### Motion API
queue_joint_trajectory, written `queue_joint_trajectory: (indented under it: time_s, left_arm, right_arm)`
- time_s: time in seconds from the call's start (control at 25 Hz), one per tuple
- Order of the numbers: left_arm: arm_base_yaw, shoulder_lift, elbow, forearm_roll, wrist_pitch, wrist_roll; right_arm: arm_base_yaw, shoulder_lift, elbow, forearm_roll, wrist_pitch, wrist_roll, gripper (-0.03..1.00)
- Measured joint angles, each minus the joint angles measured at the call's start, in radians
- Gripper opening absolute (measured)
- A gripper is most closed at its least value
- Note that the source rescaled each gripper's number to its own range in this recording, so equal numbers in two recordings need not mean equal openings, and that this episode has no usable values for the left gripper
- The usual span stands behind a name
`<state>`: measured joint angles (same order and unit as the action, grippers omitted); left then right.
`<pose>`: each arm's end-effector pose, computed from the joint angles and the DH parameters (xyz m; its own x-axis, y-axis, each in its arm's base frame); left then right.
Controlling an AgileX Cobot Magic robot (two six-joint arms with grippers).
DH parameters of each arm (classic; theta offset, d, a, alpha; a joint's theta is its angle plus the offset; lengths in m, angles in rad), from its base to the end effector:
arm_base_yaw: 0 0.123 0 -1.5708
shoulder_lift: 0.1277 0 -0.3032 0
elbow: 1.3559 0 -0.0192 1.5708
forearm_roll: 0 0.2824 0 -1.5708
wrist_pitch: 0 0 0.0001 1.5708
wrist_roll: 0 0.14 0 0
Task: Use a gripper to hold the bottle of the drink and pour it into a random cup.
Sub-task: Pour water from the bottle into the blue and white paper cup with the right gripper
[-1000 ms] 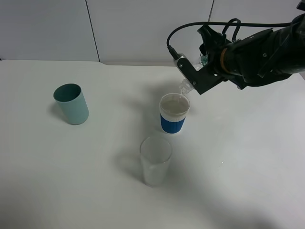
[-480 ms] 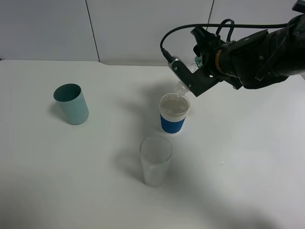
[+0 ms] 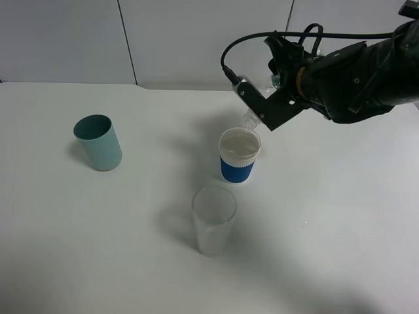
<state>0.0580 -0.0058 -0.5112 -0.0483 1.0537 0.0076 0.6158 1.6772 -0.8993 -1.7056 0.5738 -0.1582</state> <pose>0.0468 -0.0032 0.2753 -0.4330 -0.0414 -0.9005 -0.0272 0.9991 -0.0329 0.3679 0.1680 0.1858 0.2643 -0.7938 0.5478 -0.4011 -0.6070 -0.6861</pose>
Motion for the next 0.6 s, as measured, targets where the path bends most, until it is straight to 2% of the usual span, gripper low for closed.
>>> queue_joint_trajectory:
  time_s: [0.32, 0.6]
  left_arm:
    - [0.000, 0.000, 0.000, 0.000, 0.000, 0.000]
    - [0.000, 0.000, 0.000, 0.000, 0.000, 0.000]
  right_arm:
    - [0.000, 0.000, 0.000, 0.000, 0.009, -0.010, 0.00]
    - [0.000, 0.000, 0.000, 0.000, 0.009, -0.067, 0.00]
